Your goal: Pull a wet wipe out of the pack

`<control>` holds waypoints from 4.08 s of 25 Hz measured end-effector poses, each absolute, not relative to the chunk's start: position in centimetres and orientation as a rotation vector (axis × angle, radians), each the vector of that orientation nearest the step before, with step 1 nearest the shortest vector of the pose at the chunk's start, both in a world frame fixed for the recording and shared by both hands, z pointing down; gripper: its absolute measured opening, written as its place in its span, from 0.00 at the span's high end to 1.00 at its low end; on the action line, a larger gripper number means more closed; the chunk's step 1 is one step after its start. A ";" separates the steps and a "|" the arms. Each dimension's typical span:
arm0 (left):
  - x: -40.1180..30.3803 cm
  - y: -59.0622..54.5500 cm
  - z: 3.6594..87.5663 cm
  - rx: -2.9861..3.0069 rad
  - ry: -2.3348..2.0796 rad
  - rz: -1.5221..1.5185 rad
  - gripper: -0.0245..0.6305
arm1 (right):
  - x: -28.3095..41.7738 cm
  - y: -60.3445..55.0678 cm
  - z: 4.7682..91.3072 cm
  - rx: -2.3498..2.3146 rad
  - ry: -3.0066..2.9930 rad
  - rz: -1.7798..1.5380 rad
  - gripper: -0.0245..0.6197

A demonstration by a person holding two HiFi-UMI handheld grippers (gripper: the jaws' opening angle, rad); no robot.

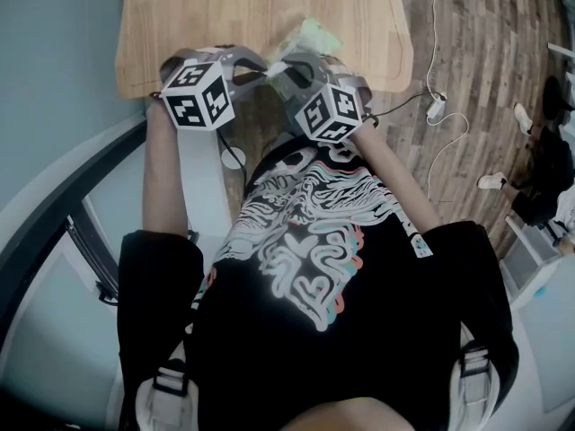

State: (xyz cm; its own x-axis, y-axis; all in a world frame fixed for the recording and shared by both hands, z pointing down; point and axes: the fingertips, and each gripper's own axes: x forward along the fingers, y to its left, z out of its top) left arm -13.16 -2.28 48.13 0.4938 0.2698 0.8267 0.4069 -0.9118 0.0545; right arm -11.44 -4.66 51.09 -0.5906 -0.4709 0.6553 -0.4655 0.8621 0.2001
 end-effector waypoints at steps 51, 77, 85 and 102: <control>-16.3 -2.8 46.5 -2.612 -0.435 -1.417 0.96 | -11.2 -4.5 51.6 0.749 -2.291 0.047 0.91; -19.1 -7.4 48.7 -2.716 0.038 -1.393 0.96 | -10.0 -4.4 52.5 0.792 -2.251 0.147 0.91; -18.2 -9.1 51.5 -2.770 0.174 -1.377 0.96 | -9.6 -4.4 51.3 0.795 -2.327 0.215 0.91; -14.8 -9.8 55.7 -2.979 0.281 -1.362 0.96 | -8.6 -4.7 49.1 0.818 -2.439 0.259 0.91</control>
